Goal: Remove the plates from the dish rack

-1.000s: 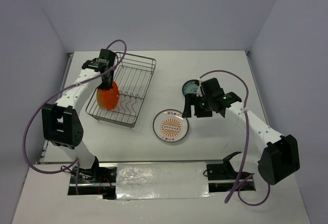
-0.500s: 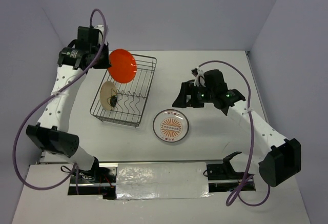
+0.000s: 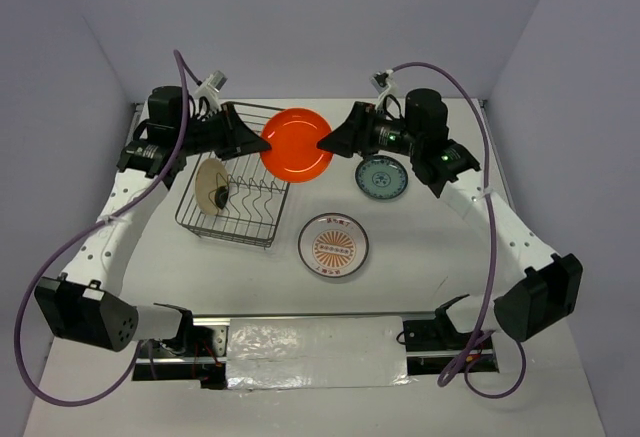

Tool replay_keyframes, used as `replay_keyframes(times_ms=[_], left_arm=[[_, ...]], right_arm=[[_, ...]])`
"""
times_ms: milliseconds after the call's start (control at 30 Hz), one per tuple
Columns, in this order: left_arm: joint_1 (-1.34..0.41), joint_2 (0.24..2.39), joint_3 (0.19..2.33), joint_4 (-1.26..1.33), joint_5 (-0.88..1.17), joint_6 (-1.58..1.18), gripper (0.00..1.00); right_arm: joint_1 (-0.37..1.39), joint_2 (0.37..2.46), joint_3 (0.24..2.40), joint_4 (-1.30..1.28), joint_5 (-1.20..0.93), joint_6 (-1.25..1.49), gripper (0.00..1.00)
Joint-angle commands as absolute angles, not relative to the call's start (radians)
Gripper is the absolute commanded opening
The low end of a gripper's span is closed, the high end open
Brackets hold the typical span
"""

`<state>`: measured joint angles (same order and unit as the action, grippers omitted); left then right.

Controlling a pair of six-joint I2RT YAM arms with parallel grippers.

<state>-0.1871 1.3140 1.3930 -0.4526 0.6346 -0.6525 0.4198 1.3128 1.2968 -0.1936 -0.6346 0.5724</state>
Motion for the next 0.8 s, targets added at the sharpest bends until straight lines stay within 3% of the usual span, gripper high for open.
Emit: replay_keyframes(times_ms=[0,33,100,133,167,233,267,300,433,567,667,767], left_arm=[[-0.186,1.276,1.373,-0.276,0.784,-0.735,0.0],[-0.186,1.269,1.347,-0.238,0.793,-0.755,0.0],[-0.186,1.259,1.329,-0.216,0.805,-0.77,0.0],[-0.186,1.261,1.324,-0.224,0.804,-0.766,0.02],[-0.186,1.261,1.325,-0.235,0.801,-0.759,0.04],[-0.184,1.267,1.353,-0.318,0.748,-0.715,0.43],[-0.184,1.273,1.377,-0.389,0.692,-0.681,0.8],[-0.184,1.281,1.411,-0.467,0.619,-0.648,0.99],[-0.184,1.356,1.581,-0.822,0.177,-0.502,0.99],[-0.184,1.355,1.601,-0.96,-0.159,-0.436,1.0],[-0.181,1.342,1.592,-1.002,-0.238,-0.39,0.99],[-0.183,1.345,1.601,-1.023,-0.23,-0.373,1.0]], right_arm=[[0.414,1.351,1.324,-0.08,-0.678,0.65,0.68],[0.414,1.367,1.328,-0.072,-0.675,0.66,0.53],[0.414,1.381,1.342,-0.069,-0.678,0.663,0.38],[0.414,1.385,1.344,-0.072,-0.678,0.664,0.14],[0.414,1.382,1.345,-0.072,-0.663,0.666,0.04],[0.407,1.371,1.339,-0.089,-0.637,0.663,0.0],[0.39,1.364,1.339,-0.109,-0.583,0.661,0.0],[0.374,1.352,1.335,-0.138,-0.542,0.661,0.0],[0.234,1.33,1.26,-0.375,-0.31,0.734,0.0],[0.071,1.322,1.105,-0.336,-0.264,0.739,0.0],[-0.049,1.42,1.025,-0.16,-0.437,0.687,0.02],[-0.071,1.538,1.071,-0.158,-0.52,0.623,0.02]])
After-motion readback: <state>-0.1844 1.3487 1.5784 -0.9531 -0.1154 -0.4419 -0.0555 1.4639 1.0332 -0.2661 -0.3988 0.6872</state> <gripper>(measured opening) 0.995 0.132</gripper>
